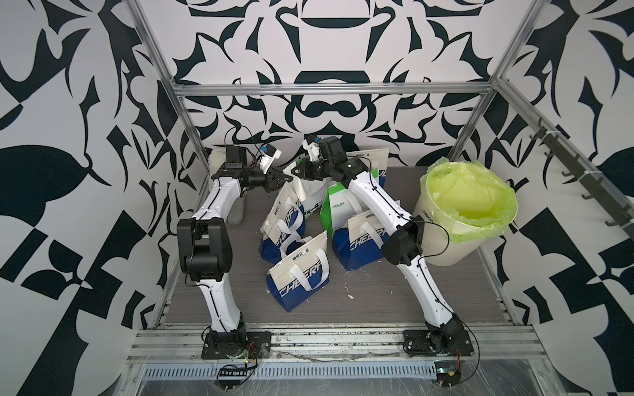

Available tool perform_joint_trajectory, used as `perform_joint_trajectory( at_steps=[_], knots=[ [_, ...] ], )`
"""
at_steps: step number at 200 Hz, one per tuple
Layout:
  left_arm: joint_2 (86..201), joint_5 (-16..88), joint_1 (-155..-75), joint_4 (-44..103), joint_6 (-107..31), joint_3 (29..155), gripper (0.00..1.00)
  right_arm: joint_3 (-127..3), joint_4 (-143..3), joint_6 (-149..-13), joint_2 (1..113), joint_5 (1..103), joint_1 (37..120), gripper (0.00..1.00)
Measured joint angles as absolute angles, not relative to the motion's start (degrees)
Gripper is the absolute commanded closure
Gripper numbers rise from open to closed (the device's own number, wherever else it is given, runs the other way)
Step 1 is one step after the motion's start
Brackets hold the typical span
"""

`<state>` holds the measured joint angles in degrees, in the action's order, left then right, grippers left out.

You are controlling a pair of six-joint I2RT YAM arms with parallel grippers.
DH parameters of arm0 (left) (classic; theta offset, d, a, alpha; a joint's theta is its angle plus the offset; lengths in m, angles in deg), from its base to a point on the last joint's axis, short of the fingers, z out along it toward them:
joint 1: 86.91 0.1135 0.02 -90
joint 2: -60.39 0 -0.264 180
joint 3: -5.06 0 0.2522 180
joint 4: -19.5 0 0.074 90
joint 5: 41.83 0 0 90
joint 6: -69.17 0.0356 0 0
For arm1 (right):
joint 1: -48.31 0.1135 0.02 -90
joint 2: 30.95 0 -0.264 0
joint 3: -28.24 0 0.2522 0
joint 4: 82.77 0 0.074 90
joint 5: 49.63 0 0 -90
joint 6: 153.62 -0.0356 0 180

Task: Shred takeout receipts and throw away
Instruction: Tear off the takeout receipt from the takeout bag.

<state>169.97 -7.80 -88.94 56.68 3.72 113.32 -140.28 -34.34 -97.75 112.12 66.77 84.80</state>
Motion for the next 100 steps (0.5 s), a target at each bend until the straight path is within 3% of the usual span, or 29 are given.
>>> perform_joint_trajectory(
  at_steps=[100],
  knots=[
    [164.7,-0.1,-81.6,50.0,0.1,102.3,0.52,-138.1,-36.5,-97.1,106.8,69.6,85.6,1.00]
  ],
)
